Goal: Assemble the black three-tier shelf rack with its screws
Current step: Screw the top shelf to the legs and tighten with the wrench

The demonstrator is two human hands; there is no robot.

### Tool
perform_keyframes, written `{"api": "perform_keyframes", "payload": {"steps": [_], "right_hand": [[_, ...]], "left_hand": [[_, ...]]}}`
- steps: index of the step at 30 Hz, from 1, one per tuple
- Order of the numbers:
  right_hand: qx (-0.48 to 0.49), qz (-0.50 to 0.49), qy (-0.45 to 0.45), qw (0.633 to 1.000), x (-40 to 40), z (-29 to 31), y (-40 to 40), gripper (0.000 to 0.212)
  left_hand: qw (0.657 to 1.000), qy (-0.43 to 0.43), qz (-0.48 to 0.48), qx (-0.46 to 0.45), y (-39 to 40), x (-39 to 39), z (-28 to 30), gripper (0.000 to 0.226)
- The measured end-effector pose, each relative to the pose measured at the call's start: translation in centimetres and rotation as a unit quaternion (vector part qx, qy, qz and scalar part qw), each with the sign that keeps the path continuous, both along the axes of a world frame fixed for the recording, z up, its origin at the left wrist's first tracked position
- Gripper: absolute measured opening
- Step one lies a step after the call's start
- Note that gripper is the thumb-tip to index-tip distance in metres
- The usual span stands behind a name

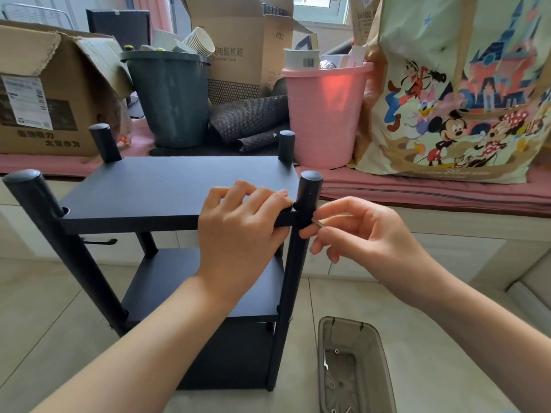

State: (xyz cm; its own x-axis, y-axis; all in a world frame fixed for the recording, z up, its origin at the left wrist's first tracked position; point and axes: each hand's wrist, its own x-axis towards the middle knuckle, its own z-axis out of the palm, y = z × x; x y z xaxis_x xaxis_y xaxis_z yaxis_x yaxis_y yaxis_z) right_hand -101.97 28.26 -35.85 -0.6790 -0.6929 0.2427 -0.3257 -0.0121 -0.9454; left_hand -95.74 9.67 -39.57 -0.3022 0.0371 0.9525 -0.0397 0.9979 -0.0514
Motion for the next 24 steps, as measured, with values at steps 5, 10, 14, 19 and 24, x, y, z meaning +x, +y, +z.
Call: {"api": "perform_keyframes", "payload": {"steps": [5,10,14,19,24], "right_hand": [[-0.038,-0.01,-0.003,0.999,0.1,-0.5,0.1,0.01],[-0.061,-0.024,0.031,0.997,-0.2,-0.9,0.0,0.006],[-0.066,-0.028,0.031,0.997,-0.3,-1.5,-0.5,0.012],[-0.074,-0.039,0.059,0.995,-0.4,-1.5,-0.7,0.012],[-0.064,-0.042,0.08,0.994,-0.4,-1.3,-0.6,0.011]], "left_hand": [[1.0,-0.004,-0.018,0.002,-0.2,0.5,0.0,0.01],[1.0,0.002,-0.021,0.004,-0.1,0.5,-0.2,0.017],[1.0,-0.007,-0.025,0.008,-0.2,0.5,-0.2,0.018],[0.999,-0.018,-0.029,0.019,-0.2,0.8,-0.3,0.013],[0.999,-0.025,-0.031,0.025,-0.1,0.8,-0.4,0.011]]}}
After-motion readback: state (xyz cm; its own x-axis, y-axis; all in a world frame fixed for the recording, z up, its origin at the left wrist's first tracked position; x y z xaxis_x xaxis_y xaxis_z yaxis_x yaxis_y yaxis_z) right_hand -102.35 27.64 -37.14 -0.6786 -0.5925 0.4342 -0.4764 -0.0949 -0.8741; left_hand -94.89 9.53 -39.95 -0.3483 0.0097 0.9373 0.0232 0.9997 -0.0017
